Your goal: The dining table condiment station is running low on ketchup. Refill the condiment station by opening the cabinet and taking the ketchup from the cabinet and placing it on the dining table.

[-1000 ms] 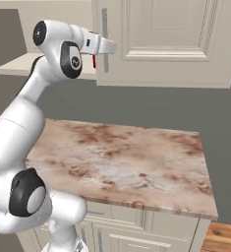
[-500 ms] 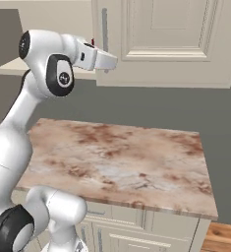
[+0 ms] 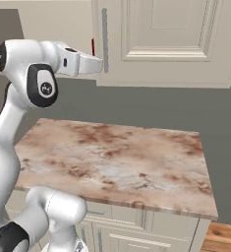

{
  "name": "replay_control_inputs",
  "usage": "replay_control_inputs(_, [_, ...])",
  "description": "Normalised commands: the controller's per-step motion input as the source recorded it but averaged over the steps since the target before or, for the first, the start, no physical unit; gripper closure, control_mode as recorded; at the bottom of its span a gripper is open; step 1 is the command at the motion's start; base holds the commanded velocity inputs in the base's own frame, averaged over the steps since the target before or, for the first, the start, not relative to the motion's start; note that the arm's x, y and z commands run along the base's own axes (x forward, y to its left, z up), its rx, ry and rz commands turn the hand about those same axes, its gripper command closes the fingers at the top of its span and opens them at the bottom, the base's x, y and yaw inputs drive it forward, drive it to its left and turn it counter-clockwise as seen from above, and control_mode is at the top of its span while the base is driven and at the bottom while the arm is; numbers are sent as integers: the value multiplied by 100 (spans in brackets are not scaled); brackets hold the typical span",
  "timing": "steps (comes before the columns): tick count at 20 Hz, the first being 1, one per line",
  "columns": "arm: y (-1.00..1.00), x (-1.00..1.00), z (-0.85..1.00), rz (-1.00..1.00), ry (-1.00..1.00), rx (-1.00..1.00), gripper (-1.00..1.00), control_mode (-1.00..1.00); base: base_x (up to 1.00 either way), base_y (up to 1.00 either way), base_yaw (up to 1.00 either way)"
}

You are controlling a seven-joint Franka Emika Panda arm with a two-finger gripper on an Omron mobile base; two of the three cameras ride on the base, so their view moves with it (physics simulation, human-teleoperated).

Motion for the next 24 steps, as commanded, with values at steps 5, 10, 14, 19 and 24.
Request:
replay_control_inputs(5, [83,25,-19,0,9,-27,-100,-100,0,0,0])
replay_control_inputs(10, [71,22,-24,-1,8,-25,-100,-100,0,0,0])
replay_control_inputs(14, [91,6,34,-38,1,-23,-100,-100,0,0,0])
replay_control_inputs(19, [33,10,94,-68,14,-17,-100,-100,0,0,0])
replay_control_inputs(24, [49,8,46,-37,17,-15,-100,-100,0,0,0])
